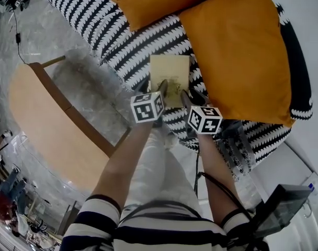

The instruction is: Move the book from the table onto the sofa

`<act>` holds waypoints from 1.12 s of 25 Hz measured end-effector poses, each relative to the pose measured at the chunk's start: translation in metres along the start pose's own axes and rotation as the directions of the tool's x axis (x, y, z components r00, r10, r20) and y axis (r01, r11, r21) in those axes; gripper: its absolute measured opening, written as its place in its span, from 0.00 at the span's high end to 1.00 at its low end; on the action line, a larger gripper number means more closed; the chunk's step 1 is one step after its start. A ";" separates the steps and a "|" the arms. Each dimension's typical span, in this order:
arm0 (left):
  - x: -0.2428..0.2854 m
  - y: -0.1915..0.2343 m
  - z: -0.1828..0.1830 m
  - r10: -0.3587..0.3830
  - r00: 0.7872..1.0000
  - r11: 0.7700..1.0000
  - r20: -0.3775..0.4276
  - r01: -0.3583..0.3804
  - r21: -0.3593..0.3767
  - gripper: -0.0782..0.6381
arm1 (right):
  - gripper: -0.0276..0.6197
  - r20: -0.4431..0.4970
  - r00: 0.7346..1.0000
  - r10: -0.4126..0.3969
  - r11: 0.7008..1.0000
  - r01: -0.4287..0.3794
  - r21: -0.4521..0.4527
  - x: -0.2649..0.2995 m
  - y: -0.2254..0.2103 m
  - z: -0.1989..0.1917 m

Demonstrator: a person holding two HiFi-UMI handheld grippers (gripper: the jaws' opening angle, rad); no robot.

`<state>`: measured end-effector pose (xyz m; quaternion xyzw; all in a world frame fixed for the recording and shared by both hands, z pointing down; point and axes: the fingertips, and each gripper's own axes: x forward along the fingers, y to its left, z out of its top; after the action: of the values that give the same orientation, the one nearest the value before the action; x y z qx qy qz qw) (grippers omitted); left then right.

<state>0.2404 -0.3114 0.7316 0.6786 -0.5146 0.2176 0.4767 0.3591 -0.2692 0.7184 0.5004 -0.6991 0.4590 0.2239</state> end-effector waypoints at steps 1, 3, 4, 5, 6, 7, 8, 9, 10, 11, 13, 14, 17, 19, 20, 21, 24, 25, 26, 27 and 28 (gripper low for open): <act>-0.007 0.001 0.005 0.005 0.999 1.000 0.032 -0.005 -0.005 0.45 | 0.75 0.015 1.000 -0.002 1.000 0.002 -0.007 -0.003 0.003 0.003; -0.021 0.001 0.015 0.013 0.995 1.000 0.100 -0.013 -0.009 0.54 | 0.81 0.048 0.999 -0.007 1.000 0.009 -0.027 -0.010 0.007 0.009; -0.028 -0.002 0.019 0.011 0.991 1.000 0.134 -0.010 -0.005 0.60 | 0.87 0.065 0.998 -0.013 0.999 0.016 -0.037 -0.014 0.008 0.010; -0.036 -0.005 0.021 0.003 0.986 1.000 0.167 -0.003 0.002 0.67 | 0.92 0.081 0.997 -0.019 0.999 0.022 -0.044 -0.019 0.009 0.012; -0.044 -0.009 0.023 -0.010 0.980 1.000 0.200 0.007 0.013 0.76 | 0.95 0.097 0.995 -0.022 0.999 0.027 -0.047 -0.023 0.010 0.013; -0.053 -0.013 0.025 -0.024 0.973 0.999 0.228 0.019 0.026 0.84 | 0.96 0.111 0.994 -0.021 0.999 0.027 -0.047 -0.028 0.012 0.014; -0.061 -0.017 0.025 -0.039 0.968 0.999 0.247 0.030 0.038 0.88 | 0.96 0.124 0.992 -0.018 0.999 0.024 -0.046 -0.033 0.015 0.015; -0.069 -0.021 0.024 -0.052 0.965 0.998 0.256 0.041 0.049 0.89 | 0.96 0.136 0.991 -0.015 0.999 0.022 -0.047 -0.039 0.019 0.016; -0.076 -0.025 0.023 -0.063 0.964 0.997 0.259 0.050 0.056 0.89 | 0.96 0.146 0.989 -0.013 0.999 0.021 -0.050 -0.045 0.023 0.018; -0.083 -0.028 0.022 -0.071 0.963 0.996 0.260 0.057 0.061 0.89 | 0.96 0.154 0.988 -0.011 0.998 0.019 -0.054 -0.051 0.027 0.019; -0.095 -0.033 0.019 -0.085 0.961 0.995 0.262 0.070 0.067 0.89 | 0.96 0.169 0.986 -0.005 0.998 0.015 -0.063 -0.061 0.035 0.020; -0.100 -0.036 0.018 -0.092 0.960 0.995 0.265 0.076 0.070 0.89 | 0.96 0.178 0.984 -0.001 0.998 0.013 -0.068 -0.066 0.038 0.021; -0.115 -0.047 0.017 -0.119 0.953 0.992 0.280 0.100 0.082 0.89 | 0.96 0.207 0.978 0.009 0.997 0.008 -0.080 -0.083 0.045 0.023; -0.128 -0.057 0.018 -0.142 0.946 0.989 0.291 0.122 0.087 0.89 | 0.96 0.222 0.975 0.013 0.996 0.007 -0.087 -0.095 0.050 0.026; -0.135 -0.062 0.020 -0.155 0.942 0.987 0.299 0.134 0.091 0.89 | 0.96 0.230 0.973 0.016 0.996 0.006 -0.093 -0.101 0.054 0.028; -0.140 -0.067 0.023 -0.168 0.937 0.985 0.307 0.145 0.097 0.89 | 0.96 0.239 0.971 0.019 0.995 0.005 -0.099 -0.105 0.057 0.030; -0.155 -0.078 0.027 -0.203 0.924 0.978 0.323 0.173 0.118 0.89 | 0.96 0.267 0.963 0.031 0.993 0.000 -0.117 -0.120 0.068 0.036; -0.162 -0.081 0.026 -0.210 0.922 0.976 0.326 0.179 0.123 0.89 | 0.96 0.274 0.961 0.035 0.993 -0.002 -0.121 -0.126 0.072 0.036; -0.169 -0.084 0.024 -0.218 0.919 0.974 0.328 0.185 0.129 0.89 | 0.96 0.282 0.959 0.039 0.992 -0.004 -0.125 -0.133 0.076 0.035; -0.175 -0.088 0.023 -0.225 0.916 0.972 0.331 0.190 0.137 0.89 | 0.96 0.290 0.956 0.042 0.992 -0.004 -0.128 -0.140 0.079 0.036; -0.181 -0.091 0.023 -0.233 0.913 0.970 0.335 0.195 0.145 0.89 | 0.96 0.300 0.953 0.043 0.991 -0.004 -0.131 -0.146 0.082 0.037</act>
<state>0.2503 -0.2406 0.5403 0.7835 -0.5010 0.0677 0.3612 0.3485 -0.2226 0.5535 0.5407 -0.7593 0.3336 0.1408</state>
